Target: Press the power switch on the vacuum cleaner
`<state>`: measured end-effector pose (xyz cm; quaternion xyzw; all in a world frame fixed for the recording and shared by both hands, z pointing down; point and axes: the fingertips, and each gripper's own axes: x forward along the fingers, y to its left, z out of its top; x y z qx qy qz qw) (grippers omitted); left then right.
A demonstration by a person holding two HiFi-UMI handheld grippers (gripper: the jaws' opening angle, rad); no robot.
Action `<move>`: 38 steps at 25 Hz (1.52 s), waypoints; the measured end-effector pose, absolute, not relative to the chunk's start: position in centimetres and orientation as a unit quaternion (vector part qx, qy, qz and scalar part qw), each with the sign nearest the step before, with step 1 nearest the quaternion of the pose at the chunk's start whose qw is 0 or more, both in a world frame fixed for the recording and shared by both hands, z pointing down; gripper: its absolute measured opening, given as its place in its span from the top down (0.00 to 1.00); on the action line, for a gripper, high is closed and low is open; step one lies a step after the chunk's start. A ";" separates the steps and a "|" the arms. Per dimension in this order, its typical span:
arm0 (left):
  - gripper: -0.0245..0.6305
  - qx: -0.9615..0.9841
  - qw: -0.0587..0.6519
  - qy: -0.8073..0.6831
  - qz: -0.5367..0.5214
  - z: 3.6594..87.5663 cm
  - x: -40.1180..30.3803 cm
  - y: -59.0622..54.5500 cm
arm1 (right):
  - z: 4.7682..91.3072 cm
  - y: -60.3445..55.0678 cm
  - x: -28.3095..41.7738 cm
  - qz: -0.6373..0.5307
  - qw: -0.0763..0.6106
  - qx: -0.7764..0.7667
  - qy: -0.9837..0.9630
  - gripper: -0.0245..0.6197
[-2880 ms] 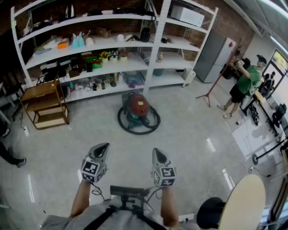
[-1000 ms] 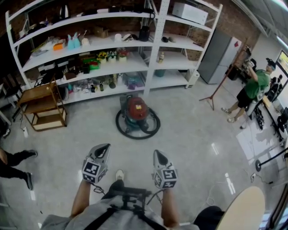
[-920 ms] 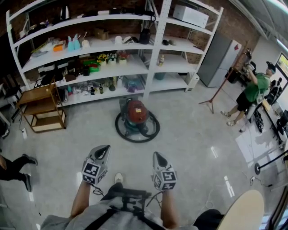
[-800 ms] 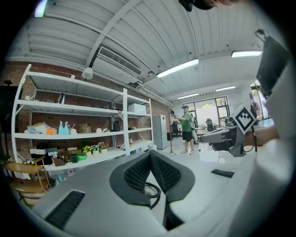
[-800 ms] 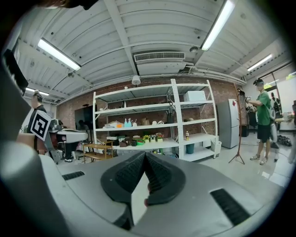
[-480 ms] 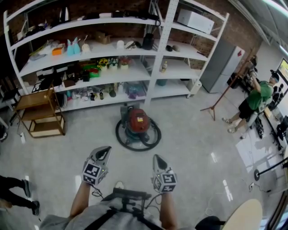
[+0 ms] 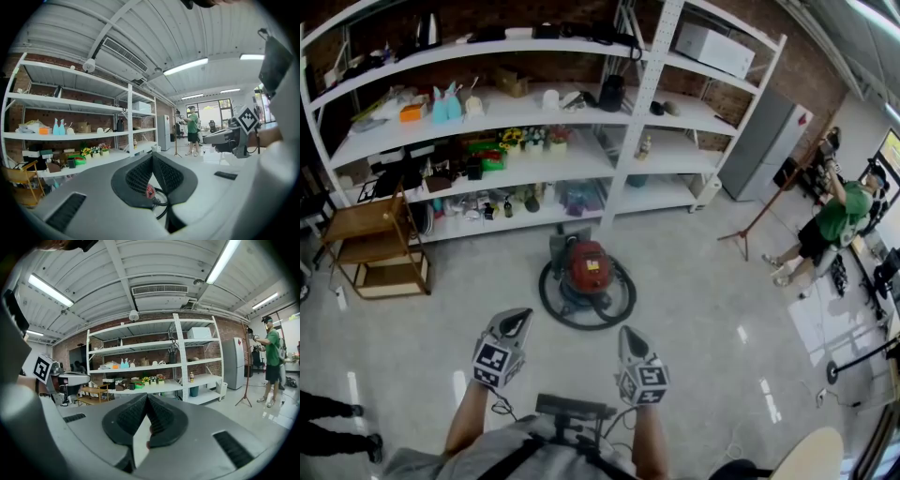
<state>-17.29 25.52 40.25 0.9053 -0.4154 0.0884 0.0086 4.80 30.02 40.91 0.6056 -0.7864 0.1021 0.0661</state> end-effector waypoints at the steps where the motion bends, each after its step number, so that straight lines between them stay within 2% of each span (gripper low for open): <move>1: 0.95 0.905 0.009 -0.415 0.088 40.2 -17.5 24.7 | 40.9 29.3 4.6 0.104 0.066 0.606 -0.786 0.95; 22: 0.95 0.908 0.014 -0.411 0.083 40.2 -18.5 15.7 | 41.6 21.1 4.9 0.106 0.075 0.624 -0.771 0.95; 38: 0.95 0.907 0.021 -0.411 0.090 41.2 -13.8 5.8 | 42.8 10.2 8.2 0.113 0.081 0.609 -0.781 0.95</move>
